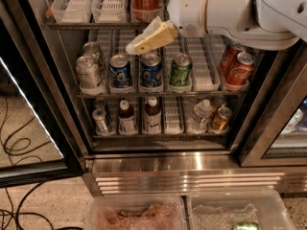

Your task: Pick coke can from top shelf of fridge

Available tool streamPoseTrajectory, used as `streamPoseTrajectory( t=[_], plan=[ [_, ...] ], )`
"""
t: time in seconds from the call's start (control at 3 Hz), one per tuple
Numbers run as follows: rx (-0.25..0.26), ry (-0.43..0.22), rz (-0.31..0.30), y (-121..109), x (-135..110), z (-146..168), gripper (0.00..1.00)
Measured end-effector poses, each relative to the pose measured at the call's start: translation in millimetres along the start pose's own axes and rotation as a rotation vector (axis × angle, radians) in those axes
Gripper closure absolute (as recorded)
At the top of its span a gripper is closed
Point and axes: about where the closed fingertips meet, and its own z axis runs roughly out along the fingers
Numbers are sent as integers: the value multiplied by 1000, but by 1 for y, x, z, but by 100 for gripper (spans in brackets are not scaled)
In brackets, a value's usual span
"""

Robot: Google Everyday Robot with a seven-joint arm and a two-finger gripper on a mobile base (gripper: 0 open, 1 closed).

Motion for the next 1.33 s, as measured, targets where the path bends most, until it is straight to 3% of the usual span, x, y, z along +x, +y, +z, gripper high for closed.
streamPoseTrajectory(
  t=[0.33,0.67,1.33],
  plan=[
    [4,0,-2,1,-2,1,0],
    [70,-18,23,2,2,4,0],
    [263,-51,79,0,16,2,0]
  ],
)
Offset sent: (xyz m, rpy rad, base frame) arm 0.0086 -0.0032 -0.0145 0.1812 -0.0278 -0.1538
